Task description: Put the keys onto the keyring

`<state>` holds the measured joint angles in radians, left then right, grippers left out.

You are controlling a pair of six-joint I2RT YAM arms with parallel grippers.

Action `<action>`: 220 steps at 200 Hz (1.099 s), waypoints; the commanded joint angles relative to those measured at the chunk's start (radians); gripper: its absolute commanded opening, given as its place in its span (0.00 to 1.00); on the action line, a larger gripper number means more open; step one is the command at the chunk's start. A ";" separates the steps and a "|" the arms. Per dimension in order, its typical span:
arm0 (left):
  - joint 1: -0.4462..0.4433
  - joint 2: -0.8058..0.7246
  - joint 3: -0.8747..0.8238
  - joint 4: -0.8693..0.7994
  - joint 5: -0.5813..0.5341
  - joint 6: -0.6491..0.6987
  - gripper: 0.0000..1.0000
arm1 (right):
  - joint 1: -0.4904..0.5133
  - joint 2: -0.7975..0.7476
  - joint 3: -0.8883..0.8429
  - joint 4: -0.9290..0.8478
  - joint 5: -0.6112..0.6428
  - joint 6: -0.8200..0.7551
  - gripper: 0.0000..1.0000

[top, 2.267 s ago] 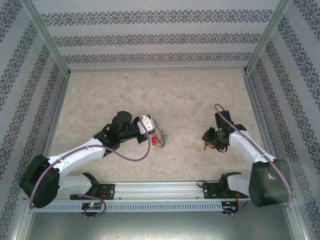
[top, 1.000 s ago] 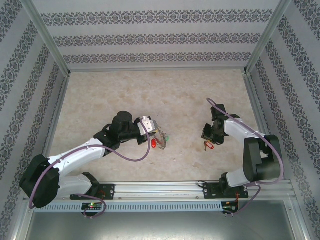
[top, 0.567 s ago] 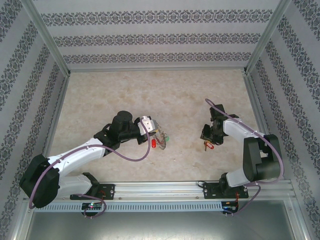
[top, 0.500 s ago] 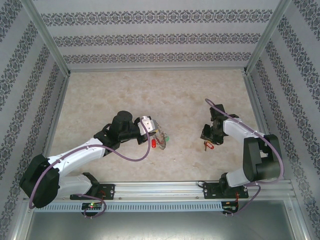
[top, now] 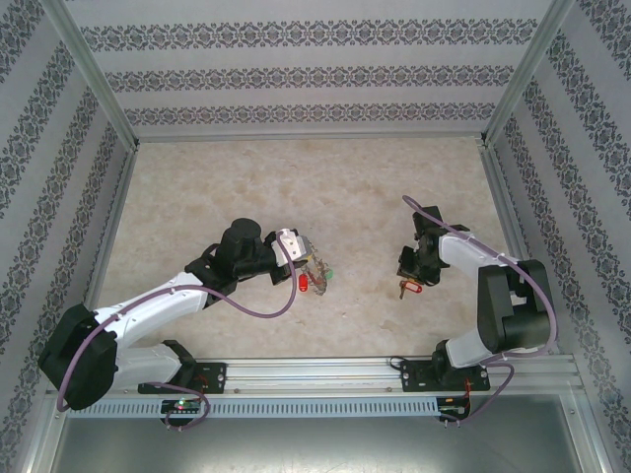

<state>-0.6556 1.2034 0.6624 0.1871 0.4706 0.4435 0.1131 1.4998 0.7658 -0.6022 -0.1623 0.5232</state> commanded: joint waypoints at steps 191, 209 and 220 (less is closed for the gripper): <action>-0.015 0.001 0.039 0.005 0.033 -0.009 0.00 | 0.045 0.004 0.020 -0.063 0.024 -0.018 0.13; -0.015 0.002 0.039 0.005 0.034 -0.008 0.00 | 0.045 -0.003 0.020 -0.068 0.033 -0.019 0.13; -0.015 0.002 0.040 0.005 0.036 -0.009 0.00 | 0.045 -0.008 0.021 -0.073 0.037 -0.020 0.13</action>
<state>-0.6556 1.2129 0.6662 0.1837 0.4782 0.4435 0.1486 1.4998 0.7704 -0.6373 -0.1646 0.5159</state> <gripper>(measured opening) 0.058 0.128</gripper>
